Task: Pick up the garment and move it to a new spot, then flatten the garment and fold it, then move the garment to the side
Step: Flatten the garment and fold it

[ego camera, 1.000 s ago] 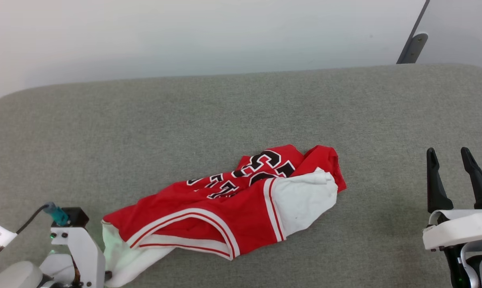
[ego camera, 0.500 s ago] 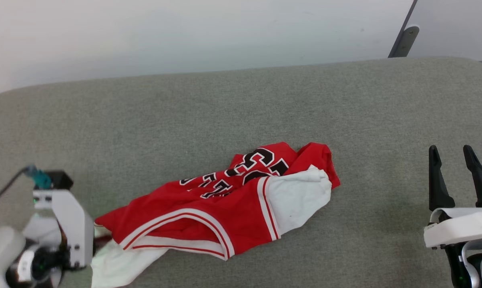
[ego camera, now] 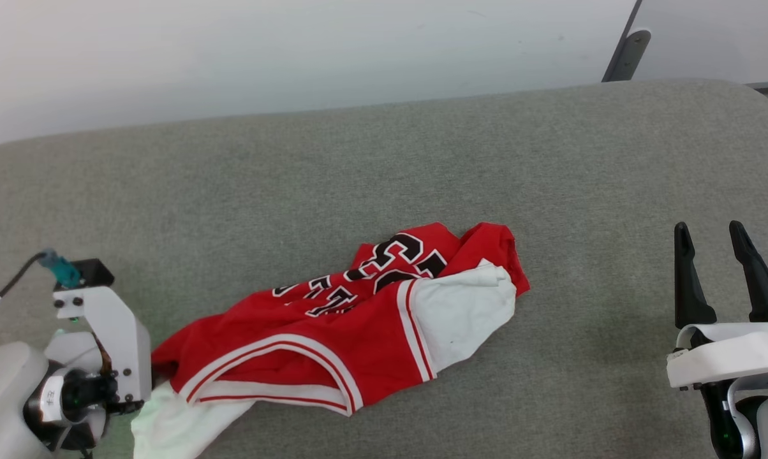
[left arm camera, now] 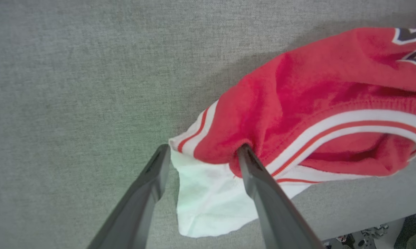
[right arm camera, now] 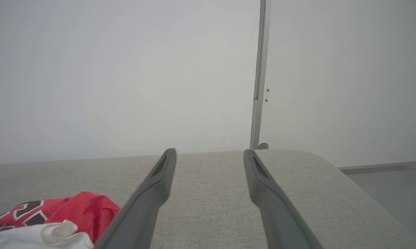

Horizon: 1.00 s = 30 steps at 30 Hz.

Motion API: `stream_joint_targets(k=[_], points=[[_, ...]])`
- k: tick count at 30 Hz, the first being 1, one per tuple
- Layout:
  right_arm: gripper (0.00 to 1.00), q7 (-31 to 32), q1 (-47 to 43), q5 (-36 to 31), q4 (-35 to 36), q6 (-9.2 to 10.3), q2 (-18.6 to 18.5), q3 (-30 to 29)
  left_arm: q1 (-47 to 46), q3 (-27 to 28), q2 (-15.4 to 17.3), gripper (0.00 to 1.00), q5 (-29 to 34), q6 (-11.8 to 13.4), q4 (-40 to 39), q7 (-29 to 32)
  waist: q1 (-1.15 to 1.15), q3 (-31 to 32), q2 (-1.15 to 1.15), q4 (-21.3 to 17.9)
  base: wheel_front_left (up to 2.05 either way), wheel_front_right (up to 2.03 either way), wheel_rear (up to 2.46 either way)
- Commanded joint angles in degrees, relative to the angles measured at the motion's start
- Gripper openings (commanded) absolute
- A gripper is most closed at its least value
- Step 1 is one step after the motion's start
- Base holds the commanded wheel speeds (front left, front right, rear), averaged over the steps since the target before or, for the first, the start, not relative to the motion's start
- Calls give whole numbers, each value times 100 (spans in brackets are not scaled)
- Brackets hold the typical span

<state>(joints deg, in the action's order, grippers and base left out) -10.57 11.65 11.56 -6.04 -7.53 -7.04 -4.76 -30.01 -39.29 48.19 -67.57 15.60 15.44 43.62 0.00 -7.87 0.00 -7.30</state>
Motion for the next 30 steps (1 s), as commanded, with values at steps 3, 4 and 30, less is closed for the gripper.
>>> stream_joint_targets(k=[3,4,30], points=[[100,-22,45,-43,-4,8,0,23,-80,20,-103,100,-56,-65,171,-29,0,-1,0,-30,0,0,0],[100,-22,39,-40,-4,8,-2,15,-107,26,-120,100,-51,-81,216,-43,0,1,0,-34,0,0,0],[100,13,57,-19,-14,8,19,-1,-304,194,-256,100,-218,120,278,50,0,-51,0,-12,0,0,0]])
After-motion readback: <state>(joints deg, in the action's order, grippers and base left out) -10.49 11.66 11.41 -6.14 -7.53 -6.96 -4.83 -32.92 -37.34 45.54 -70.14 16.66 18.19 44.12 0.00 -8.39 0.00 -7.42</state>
